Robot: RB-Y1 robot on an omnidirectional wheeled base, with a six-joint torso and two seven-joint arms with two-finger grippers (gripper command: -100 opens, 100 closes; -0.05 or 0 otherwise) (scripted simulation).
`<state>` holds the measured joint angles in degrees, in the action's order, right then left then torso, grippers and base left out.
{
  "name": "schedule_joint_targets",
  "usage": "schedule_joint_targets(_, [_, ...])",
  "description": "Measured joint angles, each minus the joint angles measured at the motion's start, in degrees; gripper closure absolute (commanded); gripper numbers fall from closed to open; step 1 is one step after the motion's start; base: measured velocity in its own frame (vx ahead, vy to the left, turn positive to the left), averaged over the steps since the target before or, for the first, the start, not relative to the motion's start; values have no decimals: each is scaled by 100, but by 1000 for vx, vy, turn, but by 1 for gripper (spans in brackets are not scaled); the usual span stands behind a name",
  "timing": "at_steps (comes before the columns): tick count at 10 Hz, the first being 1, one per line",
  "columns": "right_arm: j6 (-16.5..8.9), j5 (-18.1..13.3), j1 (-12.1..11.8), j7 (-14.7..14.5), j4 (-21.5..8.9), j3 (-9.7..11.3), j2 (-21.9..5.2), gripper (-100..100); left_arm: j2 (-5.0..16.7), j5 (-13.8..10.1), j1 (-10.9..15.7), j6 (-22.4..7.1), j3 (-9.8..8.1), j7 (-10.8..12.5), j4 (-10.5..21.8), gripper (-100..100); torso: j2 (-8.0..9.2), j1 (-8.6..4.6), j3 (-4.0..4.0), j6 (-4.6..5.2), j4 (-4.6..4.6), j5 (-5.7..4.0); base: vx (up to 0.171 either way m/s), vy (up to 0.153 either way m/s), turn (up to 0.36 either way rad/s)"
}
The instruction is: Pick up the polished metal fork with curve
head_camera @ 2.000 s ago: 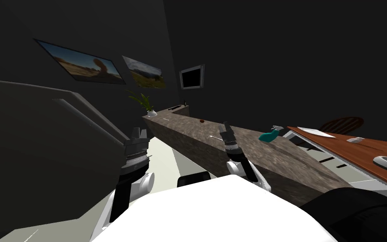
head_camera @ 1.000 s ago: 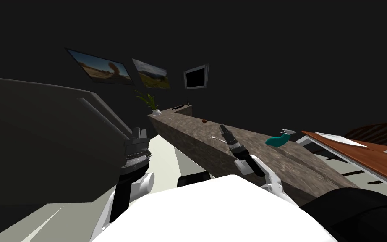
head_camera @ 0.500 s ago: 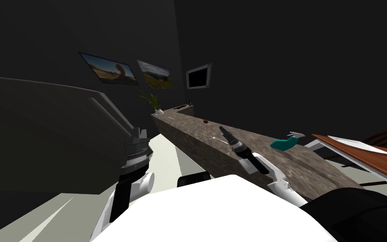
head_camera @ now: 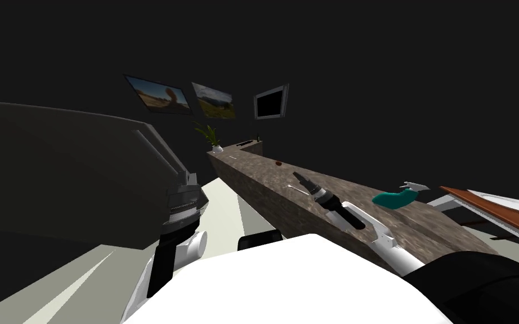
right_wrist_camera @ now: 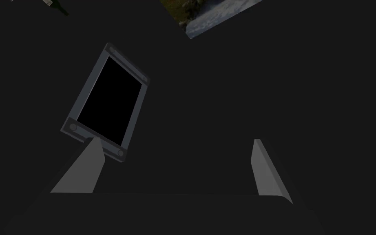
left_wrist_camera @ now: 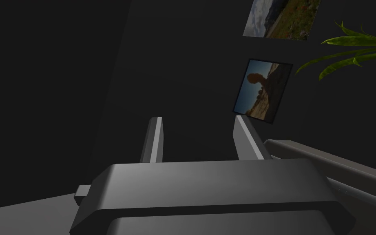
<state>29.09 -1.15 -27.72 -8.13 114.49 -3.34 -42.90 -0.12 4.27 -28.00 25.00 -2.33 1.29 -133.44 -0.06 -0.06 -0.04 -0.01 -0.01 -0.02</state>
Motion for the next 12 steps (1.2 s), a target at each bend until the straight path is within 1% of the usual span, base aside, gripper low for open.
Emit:
schedule_joint_targets(2, [-18, -52, -26, -7, -141, -15, -334, -100, 0, 0, 0, 0, 0, 0, 0, 0, -1, 1, -1, 1, 0, 0, 10, -11, 98])
schedule_joint_targets(5, [-44, -140, -35, -21, -353, 13, -812, -100, 0, 0, -1, 0, 0, 0, 0, 0, -1, 3, -1, 4, 0, 0, 9, -8, 119])
schedule_joint_targets(6, [-51, -177, -71, -18, -442, 20, -993, -100, 0, 0, 0, 0, 0, 0, 0, 0, -2, 4, -1, 1, -1, 1, 11, -7, 74])
schedule_joint_targets(8, [-6, -243, -66, -12, -694, 75, -1319, -100, 0, 0, 0, 0, 0, 0, 0, 0, -4, 5, -3, 1, -1, 1, 14, -4, 116])
schedule_joint_targets(9, [-22, -271, -97, -16, -718, 89, -1447, -100, 0, 0, -1, 0, 0, 0, 0, 0, -3, 6, -2, 3, -1, 1, 12, 0, 160])
schedule_joint_targets(10, [-27, -316, -123, -13, -835, 128, -1623, -100, 0, 0, 0, 0, 0, 0, 0, 0, -4, 7, -2, 1, -1, 1, 11, -3, 82])
schedule_joint_targets(11, [-36, -338, -159, -9, -871, 136, -1757, -100, 0, 0, -1, 0, 0, 0, 0, 0, -3, 7, -2, 4, 0, 1, 16, 3, 182])
schedule_joint_targets(12, [-9, -384, -195, -4, -1015, 179, -1929, -100, 0, 0, 0, 0, 0, 0, 0, 0, -5, 8, -3, 0, -1, 1, 15, -2, 71])
